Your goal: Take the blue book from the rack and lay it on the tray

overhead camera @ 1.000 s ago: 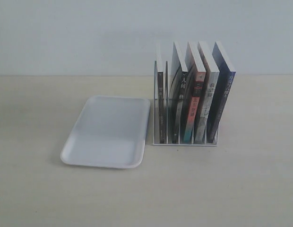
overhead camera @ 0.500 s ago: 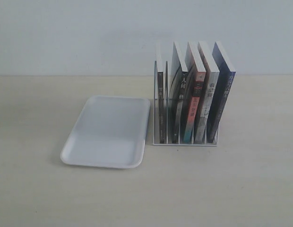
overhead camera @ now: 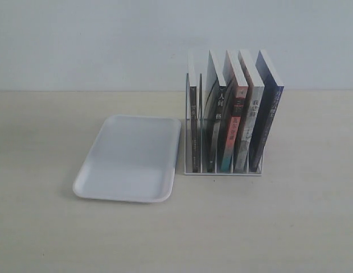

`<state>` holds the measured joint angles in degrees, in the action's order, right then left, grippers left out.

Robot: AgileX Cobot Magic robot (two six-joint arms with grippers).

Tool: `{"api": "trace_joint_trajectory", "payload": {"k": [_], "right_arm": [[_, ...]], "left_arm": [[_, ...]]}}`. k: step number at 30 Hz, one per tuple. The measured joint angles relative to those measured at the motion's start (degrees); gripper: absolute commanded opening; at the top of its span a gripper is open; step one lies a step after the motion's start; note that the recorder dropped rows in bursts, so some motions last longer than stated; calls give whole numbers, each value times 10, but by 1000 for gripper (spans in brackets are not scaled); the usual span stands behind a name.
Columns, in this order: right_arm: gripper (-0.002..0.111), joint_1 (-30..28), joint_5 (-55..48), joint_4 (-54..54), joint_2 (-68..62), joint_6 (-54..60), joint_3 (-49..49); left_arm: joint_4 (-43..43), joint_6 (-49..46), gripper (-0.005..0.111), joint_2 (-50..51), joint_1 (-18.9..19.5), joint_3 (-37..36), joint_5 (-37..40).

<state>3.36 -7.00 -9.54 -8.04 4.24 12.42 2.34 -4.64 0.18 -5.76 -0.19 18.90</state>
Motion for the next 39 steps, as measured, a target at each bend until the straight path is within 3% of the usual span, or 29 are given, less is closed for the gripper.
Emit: {"api": "trace_joint_trajectory", "payload": {"k": [7, 27, 33, 39], "right_arm": [[0, 0, -44, -31, -133, -2, 59], [0, 1, -49, -39, -230, 13, 93], [0, 39, -90, -39, -320, 41, 170], [0, 128, -165, -40, -443, 47, 316]], "left_arm": [[0, 0, 5, 0, 0, 0, 0], [0, 0, 5, 0, 0, 0, 0], [0, 0, 5, 0, 0, 0, 0], [0, 0, 5, 0, 0, 0, 0]]}}
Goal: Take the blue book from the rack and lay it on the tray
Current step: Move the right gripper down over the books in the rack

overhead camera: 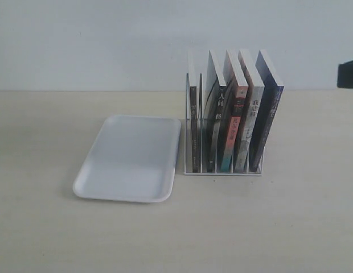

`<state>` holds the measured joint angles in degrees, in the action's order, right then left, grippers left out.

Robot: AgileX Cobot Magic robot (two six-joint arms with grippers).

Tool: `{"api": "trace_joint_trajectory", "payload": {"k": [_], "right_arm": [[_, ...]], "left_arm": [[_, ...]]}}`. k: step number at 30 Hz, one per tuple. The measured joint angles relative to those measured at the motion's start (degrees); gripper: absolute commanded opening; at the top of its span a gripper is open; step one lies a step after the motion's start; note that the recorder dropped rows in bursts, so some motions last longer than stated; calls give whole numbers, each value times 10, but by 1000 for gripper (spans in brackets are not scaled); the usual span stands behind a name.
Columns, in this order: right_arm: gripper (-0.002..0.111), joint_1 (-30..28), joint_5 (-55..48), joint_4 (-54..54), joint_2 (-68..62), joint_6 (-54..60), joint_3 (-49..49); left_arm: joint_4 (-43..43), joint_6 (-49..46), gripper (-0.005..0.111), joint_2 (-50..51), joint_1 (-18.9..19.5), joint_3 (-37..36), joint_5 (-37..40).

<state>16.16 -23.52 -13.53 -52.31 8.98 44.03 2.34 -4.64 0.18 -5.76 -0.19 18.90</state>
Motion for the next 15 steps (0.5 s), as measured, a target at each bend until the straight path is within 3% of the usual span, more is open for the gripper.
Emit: {"api": "trace_joint_trajectory", "payload": {"k": [6, 11, 15], "right_arm": [[1, 21, -97, -2, -141, -35, 157], [33, 21, -155, 0, -260, -38, 258], [35, 21, -164, 0, -311, -39, 296]], "left_arm": [[0, 0, 5, 0, 0, 0, 0], [0, 0, 5, 0, 0, 0, 0], [0, 0, 5, 0, 0, 0, 0]]}}
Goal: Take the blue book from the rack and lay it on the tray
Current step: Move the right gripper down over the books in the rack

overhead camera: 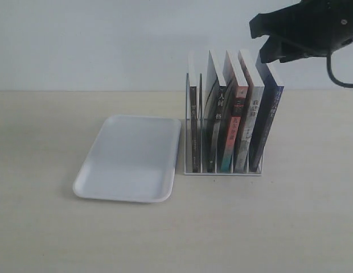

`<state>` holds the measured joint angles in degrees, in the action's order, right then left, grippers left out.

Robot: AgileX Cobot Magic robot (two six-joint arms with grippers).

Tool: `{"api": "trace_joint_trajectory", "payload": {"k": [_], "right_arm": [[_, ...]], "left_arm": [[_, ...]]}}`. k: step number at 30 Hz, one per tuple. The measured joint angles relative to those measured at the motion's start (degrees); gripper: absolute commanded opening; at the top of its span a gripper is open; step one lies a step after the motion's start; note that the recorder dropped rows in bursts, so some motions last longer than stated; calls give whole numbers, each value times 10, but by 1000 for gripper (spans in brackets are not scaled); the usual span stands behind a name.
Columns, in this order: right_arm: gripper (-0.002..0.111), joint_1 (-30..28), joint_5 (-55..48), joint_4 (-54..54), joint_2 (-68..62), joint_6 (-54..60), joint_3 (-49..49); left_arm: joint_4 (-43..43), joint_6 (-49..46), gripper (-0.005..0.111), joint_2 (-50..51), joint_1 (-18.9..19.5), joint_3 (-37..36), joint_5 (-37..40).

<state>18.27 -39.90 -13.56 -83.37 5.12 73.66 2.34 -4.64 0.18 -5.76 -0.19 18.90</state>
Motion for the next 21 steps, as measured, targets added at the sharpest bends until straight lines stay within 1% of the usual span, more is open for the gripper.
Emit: {"api": "trace_joint_trajectory", "payload": {"k": [9, 14, 21], "right_arm": [[35, 0, -44, 0, -86, -24, 91], [35, 0, -94, 2, -122, -30, 159], [35, 0, -157, 26, -171, -44, 227]], "left_arm": [[0, 0, 5, 0, 0, 0, 0], [0, 0, 5, 0, 0, 0, 0], [0, 0, 5, 0, 0, 0, 0]]}}
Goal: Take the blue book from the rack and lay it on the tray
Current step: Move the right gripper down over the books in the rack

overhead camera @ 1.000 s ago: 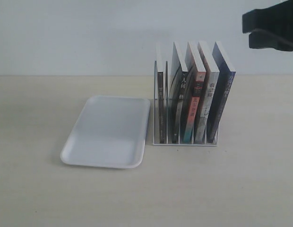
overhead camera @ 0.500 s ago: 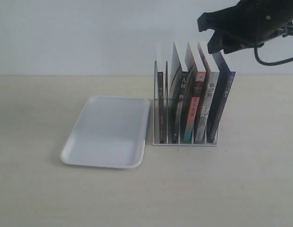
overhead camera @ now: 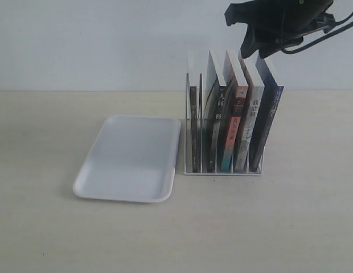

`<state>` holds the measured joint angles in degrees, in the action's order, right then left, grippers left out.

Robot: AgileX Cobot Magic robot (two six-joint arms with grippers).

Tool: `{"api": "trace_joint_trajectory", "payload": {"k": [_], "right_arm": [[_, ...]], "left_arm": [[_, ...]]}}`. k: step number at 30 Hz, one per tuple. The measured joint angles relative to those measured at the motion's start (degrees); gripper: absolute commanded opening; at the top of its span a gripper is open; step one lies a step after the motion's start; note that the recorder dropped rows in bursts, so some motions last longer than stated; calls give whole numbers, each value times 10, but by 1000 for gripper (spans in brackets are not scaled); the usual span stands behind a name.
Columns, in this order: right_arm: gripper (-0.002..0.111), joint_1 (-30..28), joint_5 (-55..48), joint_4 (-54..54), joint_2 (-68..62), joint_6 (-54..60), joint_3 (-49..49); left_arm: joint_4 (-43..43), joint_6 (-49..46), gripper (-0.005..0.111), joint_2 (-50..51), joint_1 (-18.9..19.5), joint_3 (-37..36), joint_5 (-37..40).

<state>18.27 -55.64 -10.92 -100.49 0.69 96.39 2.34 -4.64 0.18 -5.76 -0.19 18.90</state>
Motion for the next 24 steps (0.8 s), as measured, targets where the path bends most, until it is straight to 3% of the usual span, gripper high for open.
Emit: {"api": "trace_joint_trajectory", "payload": {"k": [24], "right_arm": [[35, 0, -23, 53, -43, -33, 28]], "left_arm": [[0, 0, 5, 0, 0, 0, 0]]}}
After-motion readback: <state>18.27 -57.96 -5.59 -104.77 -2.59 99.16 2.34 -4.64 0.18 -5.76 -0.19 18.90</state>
